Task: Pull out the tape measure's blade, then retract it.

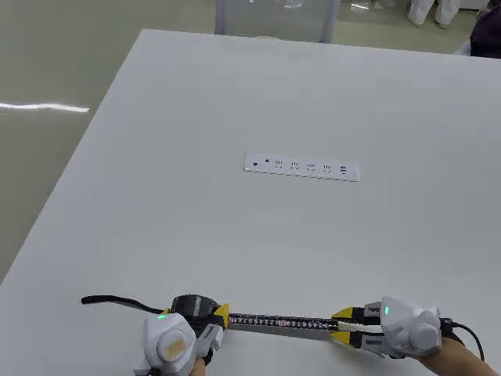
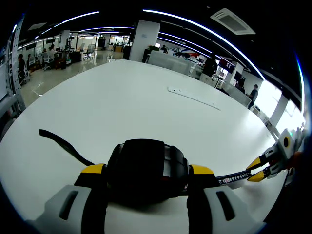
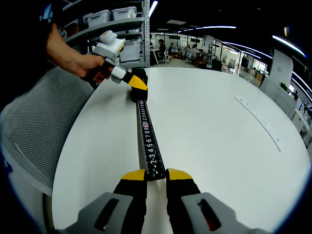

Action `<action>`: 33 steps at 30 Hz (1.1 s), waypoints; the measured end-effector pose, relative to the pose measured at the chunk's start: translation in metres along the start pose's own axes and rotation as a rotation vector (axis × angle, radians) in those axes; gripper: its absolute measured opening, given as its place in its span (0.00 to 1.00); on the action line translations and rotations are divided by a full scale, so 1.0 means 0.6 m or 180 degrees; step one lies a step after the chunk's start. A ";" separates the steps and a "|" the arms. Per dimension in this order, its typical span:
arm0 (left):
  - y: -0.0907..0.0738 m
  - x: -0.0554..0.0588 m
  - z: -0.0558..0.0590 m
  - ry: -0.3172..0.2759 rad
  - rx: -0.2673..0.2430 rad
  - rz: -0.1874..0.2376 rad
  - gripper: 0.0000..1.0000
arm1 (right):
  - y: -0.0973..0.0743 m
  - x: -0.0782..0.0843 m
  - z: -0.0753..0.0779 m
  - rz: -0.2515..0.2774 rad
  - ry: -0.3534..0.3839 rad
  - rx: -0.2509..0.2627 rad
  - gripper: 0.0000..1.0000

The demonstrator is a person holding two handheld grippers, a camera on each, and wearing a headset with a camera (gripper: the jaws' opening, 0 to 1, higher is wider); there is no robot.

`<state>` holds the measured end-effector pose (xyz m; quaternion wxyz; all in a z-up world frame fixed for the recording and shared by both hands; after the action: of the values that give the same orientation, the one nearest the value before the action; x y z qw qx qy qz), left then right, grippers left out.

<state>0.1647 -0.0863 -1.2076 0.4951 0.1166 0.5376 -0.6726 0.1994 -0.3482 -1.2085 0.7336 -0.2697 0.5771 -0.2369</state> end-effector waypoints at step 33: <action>-0.003 -0.005 0.000 -0.0119 0.0028 -0.0036 0.63 | 0.004 -0.017 0.011 0.0006 -0.0063 0.0023 0.13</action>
<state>0.1645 -0.0847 -1.2046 0.5007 0.1030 0.5259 -0.6798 0.2038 -0.3391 -1.2016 0.7404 -0.2689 0.5692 -0.2356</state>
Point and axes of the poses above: the centre of the closed fingertips' face, and the gripper's own axes: y roughly forward along the fingers, z roughly to its right, x roughly out of its underside, the point moved 2 cm from there along -y, roughly backward along the fingers, and after that the axes turned 14 degrees about -y, right-handed, at the moved point
